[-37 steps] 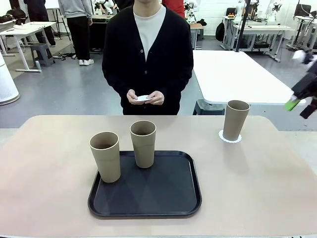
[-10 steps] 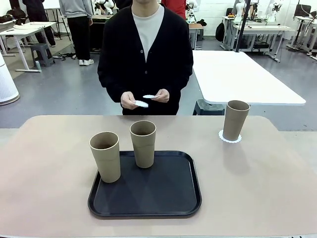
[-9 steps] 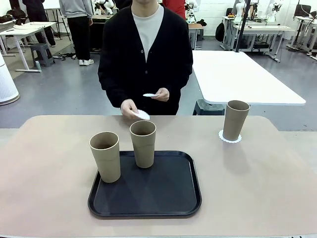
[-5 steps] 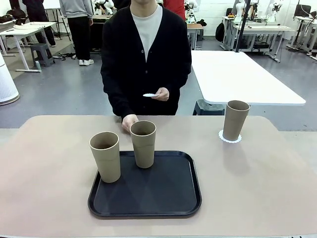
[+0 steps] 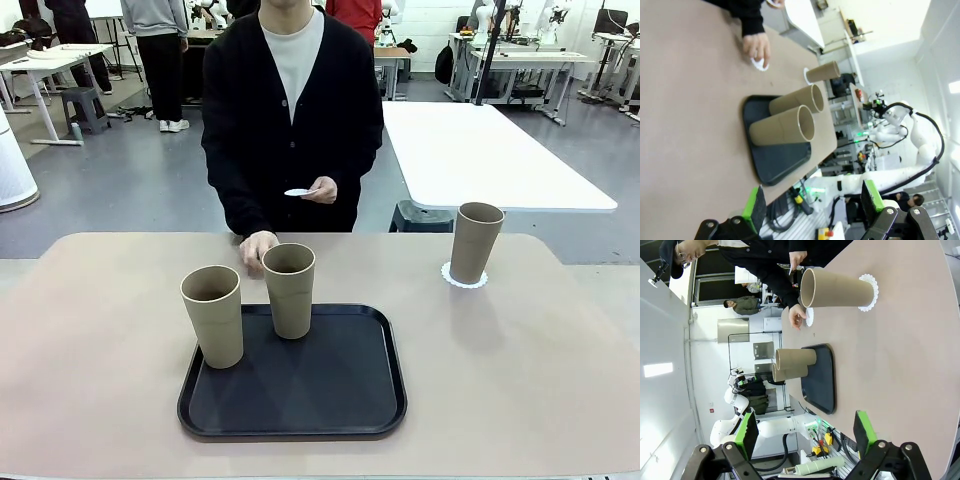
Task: Place coasters on the table and set cups on them.
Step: Take one Reusable plastic cup from the Flat Tray and place it on a coaster set by the human.
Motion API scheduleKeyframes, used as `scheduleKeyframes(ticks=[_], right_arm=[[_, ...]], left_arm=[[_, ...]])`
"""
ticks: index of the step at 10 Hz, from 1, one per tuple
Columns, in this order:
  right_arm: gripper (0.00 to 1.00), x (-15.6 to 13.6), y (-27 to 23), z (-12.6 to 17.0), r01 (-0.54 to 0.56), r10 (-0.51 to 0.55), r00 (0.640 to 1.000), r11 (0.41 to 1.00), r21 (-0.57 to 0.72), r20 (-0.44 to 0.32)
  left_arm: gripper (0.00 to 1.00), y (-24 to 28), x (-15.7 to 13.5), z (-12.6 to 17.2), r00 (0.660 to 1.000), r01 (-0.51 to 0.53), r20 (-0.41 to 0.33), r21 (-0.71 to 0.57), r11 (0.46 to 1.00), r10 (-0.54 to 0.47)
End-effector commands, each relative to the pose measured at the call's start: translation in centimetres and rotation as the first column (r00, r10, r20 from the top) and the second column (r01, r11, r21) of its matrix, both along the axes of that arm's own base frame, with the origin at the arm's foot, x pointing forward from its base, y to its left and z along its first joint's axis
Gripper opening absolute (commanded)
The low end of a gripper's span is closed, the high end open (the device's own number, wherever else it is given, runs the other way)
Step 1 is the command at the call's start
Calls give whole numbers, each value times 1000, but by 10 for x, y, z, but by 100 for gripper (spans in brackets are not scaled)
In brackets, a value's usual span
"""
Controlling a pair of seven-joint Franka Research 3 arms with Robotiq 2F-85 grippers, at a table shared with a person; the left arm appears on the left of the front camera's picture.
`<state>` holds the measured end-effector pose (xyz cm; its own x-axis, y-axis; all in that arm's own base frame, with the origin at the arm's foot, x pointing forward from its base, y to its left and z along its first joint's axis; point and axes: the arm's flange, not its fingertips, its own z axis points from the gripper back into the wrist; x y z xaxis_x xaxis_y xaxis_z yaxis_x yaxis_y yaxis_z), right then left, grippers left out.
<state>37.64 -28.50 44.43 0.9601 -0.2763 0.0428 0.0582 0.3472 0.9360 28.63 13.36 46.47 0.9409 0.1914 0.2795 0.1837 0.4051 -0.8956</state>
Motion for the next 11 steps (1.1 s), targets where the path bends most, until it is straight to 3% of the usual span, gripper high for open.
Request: scheduleKeyframes(ticks=[1, 7, 8, 9, 11], right_arm=[[100, 0, 0, -1, 0, 0, 1000, 1000, 1, -1], [100, 0, 0, 0, 0, 0, 1000, 1000, 0, 0], [100, 4, 23, 15, -142, 148, 987, 985, -94, 60], [100, 12, 57, 34, -243, 274, 956, 940, -238, 106], [100, 30, 139, 90, -473, 577, 801, 773, -422, 158]], left_arm=[[100, 1, -1, 1, 1000, 1, 11, -7, 1000, 0], [100, 1, -1, 1, 1000, 1, 11, -7, 1000, 0], [100, 1, -1, 1, 1000, 1, 11, -7, 1000, 0], [100, 1, -1, 1, 1000, 1, 11, -7, 1000, 0], [100, 1, -1, 1, 1000, 1, 11, -7, 1000, 0]])
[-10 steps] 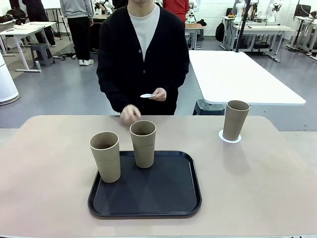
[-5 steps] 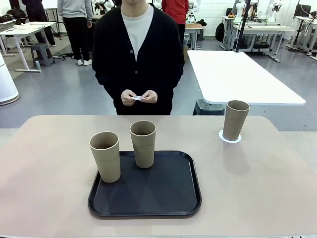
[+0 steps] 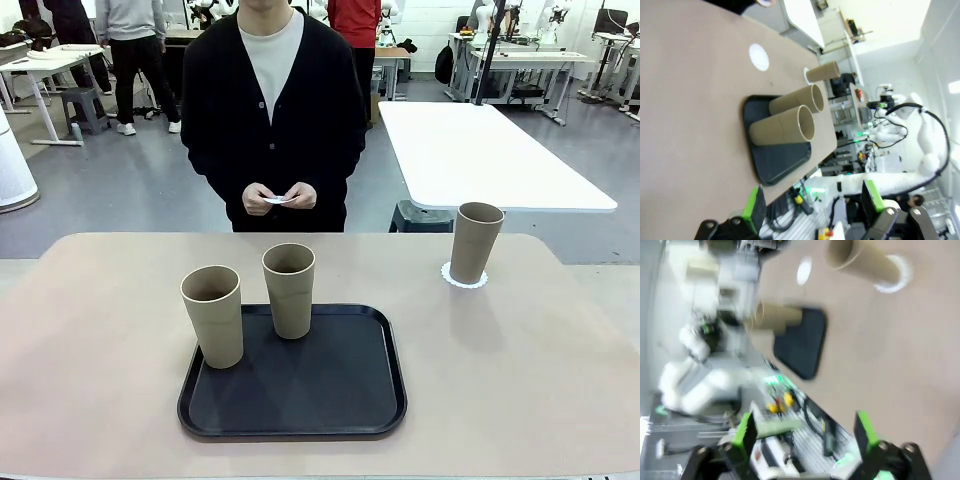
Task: Place coasters on the table and set cups on them.
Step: Take one Reusable plastic cup from the Flat Tray and place it on a coaster set by the human.
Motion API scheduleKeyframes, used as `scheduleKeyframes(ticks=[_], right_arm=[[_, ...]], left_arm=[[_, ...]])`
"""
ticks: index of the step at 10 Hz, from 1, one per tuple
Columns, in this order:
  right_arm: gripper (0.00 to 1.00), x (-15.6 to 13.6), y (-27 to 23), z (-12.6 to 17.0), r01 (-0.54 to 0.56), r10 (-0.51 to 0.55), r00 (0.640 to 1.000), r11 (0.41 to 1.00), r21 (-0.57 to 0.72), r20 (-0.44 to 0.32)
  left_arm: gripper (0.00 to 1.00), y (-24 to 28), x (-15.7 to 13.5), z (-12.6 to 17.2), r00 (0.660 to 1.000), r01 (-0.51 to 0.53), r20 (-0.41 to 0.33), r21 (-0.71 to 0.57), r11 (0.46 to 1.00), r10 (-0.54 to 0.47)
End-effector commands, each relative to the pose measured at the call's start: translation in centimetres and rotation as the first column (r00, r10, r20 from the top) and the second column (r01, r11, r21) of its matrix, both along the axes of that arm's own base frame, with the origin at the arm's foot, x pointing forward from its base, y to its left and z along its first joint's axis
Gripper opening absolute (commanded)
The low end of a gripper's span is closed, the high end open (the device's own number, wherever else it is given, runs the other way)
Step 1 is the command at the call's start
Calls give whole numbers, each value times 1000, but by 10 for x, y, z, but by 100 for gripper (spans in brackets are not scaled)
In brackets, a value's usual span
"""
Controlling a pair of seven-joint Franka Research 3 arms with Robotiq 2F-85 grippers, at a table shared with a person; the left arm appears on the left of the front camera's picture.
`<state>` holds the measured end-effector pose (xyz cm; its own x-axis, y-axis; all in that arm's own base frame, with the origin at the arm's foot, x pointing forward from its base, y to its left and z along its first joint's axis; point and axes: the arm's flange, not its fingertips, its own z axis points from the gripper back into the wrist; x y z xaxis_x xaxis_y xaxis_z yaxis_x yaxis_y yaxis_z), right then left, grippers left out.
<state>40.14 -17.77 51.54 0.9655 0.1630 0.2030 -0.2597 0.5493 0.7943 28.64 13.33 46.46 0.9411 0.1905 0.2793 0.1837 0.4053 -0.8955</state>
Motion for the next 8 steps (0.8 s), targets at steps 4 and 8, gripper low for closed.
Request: scheduleKeyframes(ticks=[4, 8], right_arm=[[100, 10, 179, 33, -409, 499, 815, 855, -318, 295], [100, 18, 289, -24, -344, 541, 680, 832, -435, 496]], left_arm=[[100, 1, -1, 1, 1000, 0, 11, -8, 1000, 0], [100, 1, -1, 1, 1000, 0, 11, -8, 1000, 0]])
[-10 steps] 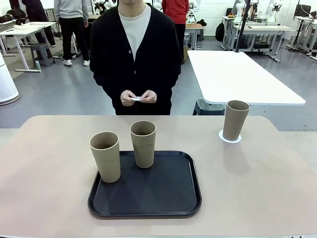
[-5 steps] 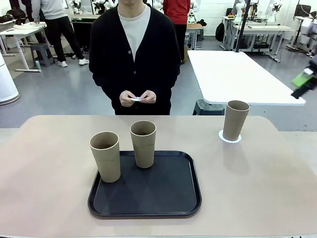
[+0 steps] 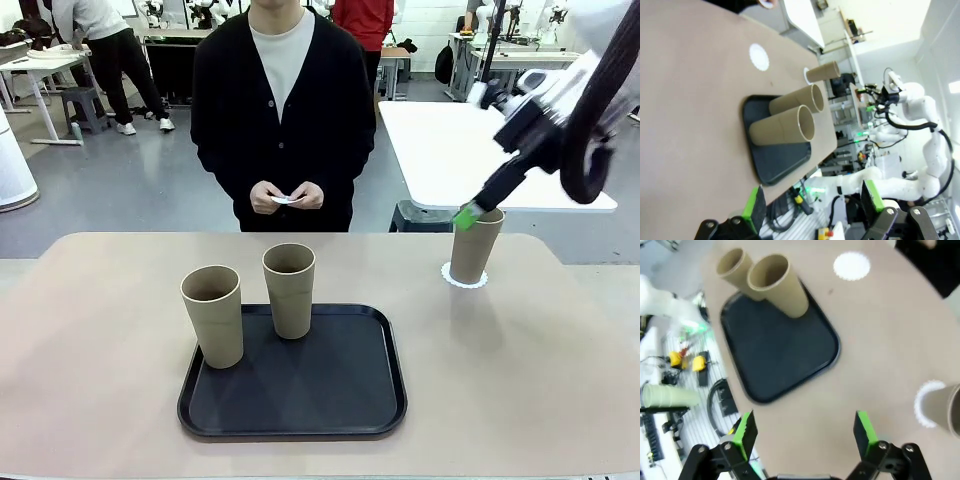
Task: Place coasters on the table and set cups on them.
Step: Take one Reusable plastic cup from the Flat Tray and place it on a coaster set by the human.
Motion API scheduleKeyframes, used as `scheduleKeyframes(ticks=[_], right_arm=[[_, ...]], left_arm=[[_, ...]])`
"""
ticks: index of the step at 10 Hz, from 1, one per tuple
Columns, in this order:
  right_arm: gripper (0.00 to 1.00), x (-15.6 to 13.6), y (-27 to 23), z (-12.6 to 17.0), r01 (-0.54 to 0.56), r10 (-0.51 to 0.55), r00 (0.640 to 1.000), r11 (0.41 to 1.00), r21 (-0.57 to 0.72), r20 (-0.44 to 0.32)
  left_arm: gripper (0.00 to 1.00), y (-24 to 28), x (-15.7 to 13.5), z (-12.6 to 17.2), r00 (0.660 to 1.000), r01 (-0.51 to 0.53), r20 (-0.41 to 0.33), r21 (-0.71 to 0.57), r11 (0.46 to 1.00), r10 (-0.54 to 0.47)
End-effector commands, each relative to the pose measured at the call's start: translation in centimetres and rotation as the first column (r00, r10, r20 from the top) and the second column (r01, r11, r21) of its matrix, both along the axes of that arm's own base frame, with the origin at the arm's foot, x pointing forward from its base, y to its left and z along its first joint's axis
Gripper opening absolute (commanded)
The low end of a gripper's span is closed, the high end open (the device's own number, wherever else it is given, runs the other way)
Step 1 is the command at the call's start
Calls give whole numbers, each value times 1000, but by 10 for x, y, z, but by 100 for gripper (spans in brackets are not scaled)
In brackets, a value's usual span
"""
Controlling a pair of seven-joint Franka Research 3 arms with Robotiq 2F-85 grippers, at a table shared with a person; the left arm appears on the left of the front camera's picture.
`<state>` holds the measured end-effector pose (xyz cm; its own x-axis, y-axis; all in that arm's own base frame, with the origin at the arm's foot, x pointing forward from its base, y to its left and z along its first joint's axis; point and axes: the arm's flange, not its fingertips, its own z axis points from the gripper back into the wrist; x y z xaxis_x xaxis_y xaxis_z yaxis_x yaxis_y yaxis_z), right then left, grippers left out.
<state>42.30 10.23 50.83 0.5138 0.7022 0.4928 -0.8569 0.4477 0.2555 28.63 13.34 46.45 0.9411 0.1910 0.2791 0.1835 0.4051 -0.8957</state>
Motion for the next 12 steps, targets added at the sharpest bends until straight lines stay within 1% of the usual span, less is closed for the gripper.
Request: scheduleKeyframes(ticks=[1, 3, 4, 5, 10, 11, 12], right_arm=[[100, -4, 19, -28, -49, 43, 996, 995, 85, 73], [100, -1, 23, -45, -58, 49, 995, 993, 104, 91], [100, 1, 21, -49, -44, 37, 998, 991, 126, 53], [100, -5, 29, -37, -37, 32, 997, 997, 65, 67], [100, -4, 28, -39, -41, 35, 997, 996, 81, 70], [100, -4, 31, -48, -200, 162, 953, 971, 133, 255], [100, 5, 44, -66, -268, 194, 920, 946, 184, 341]], left_arm=[[100, 1, -1, 1, 1000, 0, 11, -7, 1000, 0], [100, 1, -1, 1, 1000, 0, 11, -7, 1000, 0], [100, 1, -1, 1, 1000, 0, 11, -7, 1000, 0], [100, 1, -1, 1, 1000, 0, 11, -7, 1000, 0], [100, 1, -1, 1, 1000, 0, 11, -7, 1000, 0], [100, 1, -1, 1, 1000, 0, 11, -7, 1000, 0], [100, 1, -1, 1, 1000, 0, 11, -7, 1000, 0]])
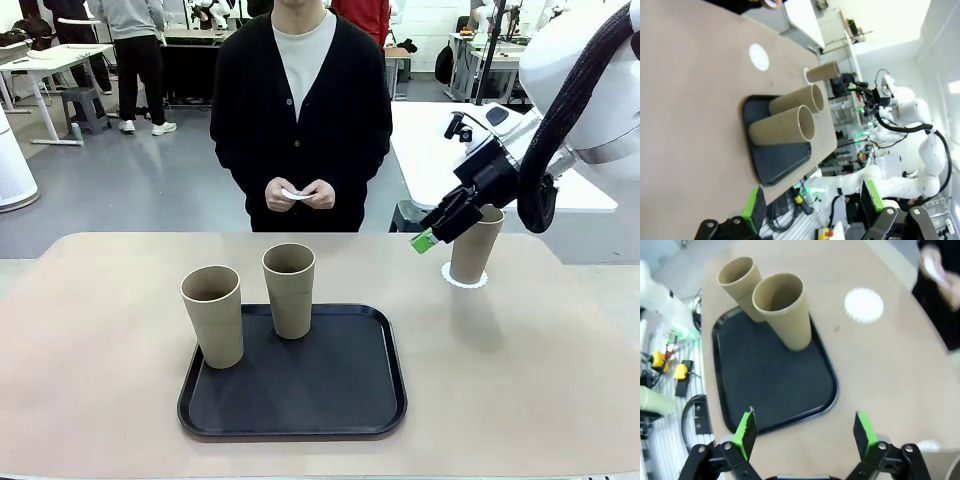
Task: Place coasters on the table and set cups on them.
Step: Take one Reusable plastic cup from the Flat Tray and place it on a coaster set by the human.
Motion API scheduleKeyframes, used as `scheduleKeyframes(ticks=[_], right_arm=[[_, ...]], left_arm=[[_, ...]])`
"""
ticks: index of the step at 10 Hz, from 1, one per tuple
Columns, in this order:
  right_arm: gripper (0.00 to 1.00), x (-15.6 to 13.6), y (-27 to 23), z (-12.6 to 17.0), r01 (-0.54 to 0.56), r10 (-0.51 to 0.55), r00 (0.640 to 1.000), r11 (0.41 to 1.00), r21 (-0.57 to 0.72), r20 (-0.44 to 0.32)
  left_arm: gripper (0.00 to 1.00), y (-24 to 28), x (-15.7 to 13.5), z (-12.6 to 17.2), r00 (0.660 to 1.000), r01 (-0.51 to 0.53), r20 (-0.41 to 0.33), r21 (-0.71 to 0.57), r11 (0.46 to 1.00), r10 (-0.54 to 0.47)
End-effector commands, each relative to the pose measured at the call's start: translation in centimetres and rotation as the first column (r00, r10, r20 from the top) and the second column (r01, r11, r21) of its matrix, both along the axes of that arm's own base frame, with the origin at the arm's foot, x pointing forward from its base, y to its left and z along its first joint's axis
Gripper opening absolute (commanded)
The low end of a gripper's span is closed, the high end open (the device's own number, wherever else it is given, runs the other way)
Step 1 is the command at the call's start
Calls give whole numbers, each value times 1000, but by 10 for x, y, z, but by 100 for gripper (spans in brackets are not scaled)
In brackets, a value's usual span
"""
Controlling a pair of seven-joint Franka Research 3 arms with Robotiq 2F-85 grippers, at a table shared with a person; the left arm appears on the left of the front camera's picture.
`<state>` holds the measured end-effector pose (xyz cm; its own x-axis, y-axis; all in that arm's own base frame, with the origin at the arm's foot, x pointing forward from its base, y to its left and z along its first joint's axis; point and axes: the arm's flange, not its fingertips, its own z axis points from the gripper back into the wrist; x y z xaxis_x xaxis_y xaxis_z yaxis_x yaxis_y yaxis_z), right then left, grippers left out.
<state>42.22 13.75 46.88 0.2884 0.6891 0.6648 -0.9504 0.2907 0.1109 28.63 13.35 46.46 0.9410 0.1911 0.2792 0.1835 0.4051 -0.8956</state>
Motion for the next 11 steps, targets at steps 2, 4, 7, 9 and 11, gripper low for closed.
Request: scheduleKeyframes(ticks=[2, 4, 7, 9, 11], right_arm=[[100, 20, 21, -61, -189, 161, 969, 971, 144, 186], [100, 30, 30, -81, -232, 173, 954, 944, 236, 246], [100, 31, 61, -99, -321, 246, 932, 900, 294, 265], [100, 30, 69, -112, -314, 262, 944, 897, 309, 199], [100, 23, 70, -108, -328, 269, 937, 898, 293, 222]], left_arm=[[100, 1, -1, 1, 1000, 0, 11, -7, 1000, 0], [100, 1, -1, 1, 1000, 0, 11, -7, 1000, 0], [100, 1, -1, 1, 1000, 0, 11, -7, 1000, 0], [100, 1, -1, 1, 1000, 0, 11, -7, 1000, 0], [100, 1, -1, 1, 1000, 0, 11, -7, 1000, 0]])
